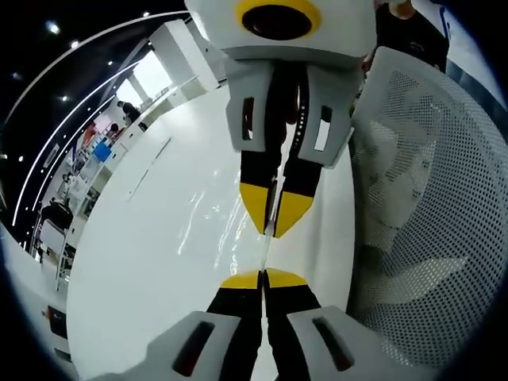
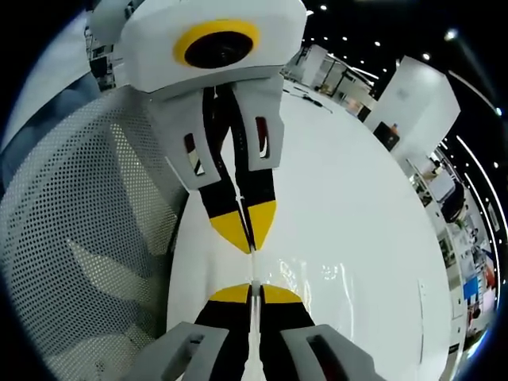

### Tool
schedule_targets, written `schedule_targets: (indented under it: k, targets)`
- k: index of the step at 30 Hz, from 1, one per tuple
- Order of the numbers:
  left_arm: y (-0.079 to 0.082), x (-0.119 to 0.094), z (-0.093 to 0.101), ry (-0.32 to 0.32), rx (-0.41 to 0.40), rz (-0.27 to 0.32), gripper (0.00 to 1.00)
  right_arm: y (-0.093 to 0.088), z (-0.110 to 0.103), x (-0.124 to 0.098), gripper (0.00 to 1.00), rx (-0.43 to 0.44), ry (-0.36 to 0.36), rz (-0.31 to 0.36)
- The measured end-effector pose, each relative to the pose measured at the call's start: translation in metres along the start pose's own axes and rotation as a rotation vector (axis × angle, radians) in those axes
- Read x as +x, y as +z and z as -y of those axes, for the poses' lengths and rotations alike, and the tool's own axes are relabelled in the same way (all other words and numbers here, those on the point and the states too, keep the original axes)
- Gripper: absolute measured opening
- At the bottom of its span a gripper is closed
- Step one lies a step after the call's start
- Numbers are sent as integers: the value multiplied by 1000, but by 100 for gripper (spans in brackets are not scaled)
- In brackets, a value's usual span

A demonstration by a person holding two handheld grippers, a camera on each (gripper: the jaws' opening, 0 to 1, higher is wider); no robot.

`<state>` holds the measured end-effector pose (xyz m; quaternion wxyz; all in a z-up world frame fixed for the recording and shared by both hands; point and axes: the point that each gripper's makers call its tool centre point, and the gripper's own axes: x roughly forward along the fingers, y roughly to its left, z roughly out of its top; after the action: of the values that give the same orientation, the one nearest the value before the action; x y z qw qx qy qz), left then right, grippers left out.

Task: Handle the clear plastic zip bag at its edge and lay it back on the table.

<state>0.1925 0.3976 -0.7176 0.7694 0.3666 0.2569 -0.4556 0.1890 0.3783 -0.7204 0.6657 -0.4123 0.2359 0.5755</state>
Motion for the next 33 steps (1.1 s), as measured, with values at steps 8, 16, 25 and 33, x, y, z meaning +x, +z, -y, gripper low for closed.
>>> schedule_targets:
  k: [8, 16, 25, 33]
  targets:
    - [-1, 1, 0, 0, -3, -1, 0, 0, 0, 0, 0, 1, 0, -1]
    - [-2, 0, 0, 1, -6, -1, 0, 2, -2, -4, 0, -1, 1, -3]
    - [-5, 0, 0, 3, -11, -4, 0, 1, -1, -2, 0, -1, 4, -5]
    - [-6, -1, -2, 4, -14, -4, 0, 1, 0, -1, 0, 2, 3, -7]
